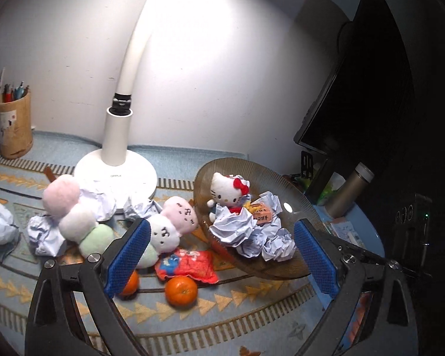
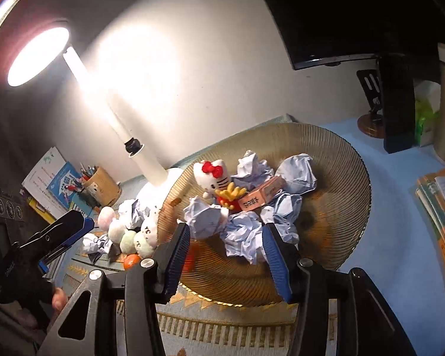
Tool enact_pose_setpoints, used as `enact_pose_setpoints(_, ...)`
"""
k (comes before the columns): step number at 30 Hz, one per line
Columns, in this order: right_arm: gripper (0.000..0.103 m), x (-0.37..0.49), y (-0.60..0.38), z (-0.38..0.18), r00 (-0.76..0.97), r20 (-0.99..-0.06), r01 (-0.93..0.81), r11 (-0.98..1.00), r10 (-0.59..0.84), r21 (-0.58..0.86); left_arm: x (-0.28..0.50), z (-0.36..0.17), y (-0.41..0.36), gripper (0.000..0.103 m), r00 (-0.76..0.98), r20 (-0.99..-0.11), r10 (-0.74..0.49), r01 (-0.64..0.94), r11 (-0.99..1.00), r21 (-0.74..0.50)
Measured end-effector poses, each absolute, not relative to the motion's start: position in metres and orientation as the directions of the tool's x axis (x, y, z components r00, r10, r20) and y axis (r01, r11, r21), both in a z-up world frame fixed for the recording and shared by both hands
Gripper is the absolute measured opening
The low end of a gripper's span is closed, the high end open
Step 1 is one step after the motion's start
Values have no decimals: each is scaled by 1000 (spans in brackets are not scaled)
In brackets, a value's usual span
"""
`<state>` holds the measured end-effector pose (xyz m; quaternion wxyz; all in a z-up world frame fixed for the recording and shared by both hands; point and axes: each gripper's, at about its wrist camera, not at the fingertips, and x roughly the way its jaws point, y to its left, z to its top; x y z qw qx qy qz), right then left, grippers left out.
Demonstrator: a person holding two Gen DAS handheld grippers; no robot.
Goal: Organize objects
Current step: 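Carry the plush and pink box to the amber bowl and release them, then move both tools back toward the two mandarin oranges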
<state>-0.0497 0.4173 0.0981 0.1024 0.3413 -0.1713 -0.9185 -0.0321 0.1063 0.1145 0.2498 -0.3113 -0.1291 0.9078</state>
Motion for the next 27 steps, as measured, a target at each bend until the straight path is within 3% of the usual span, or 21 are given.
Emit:
enact_pose_setpoints(4,50,-22,374,114,-743,-566,171,-919,-358,356,12,110,67,97,-743,-486,460,-315,-881,-352)
enact_pose_setpoints(8,64,4,329,107,-742,-556,220,-920,-374,325,39,88,43,97,-807,-518,285,-201,-956,-212)
enact_pose_setpoints(10,66,6,309,87,-735,-589,205,-938,-337,281,43,70,41,97,-804,-559,204,-157,-979,-132)
enact_pose_setpoints(16,66,-3,281,23,-691,-682,155,-971,-238,182,44,31,29,97,-781,-599,179,-124,-983,-132)
enact_pose_setpoints(27,66,0,266,22,-733,-672,114,-993,-109,37,50,34,36,97,-802,-573,167,-140,-986,-92)
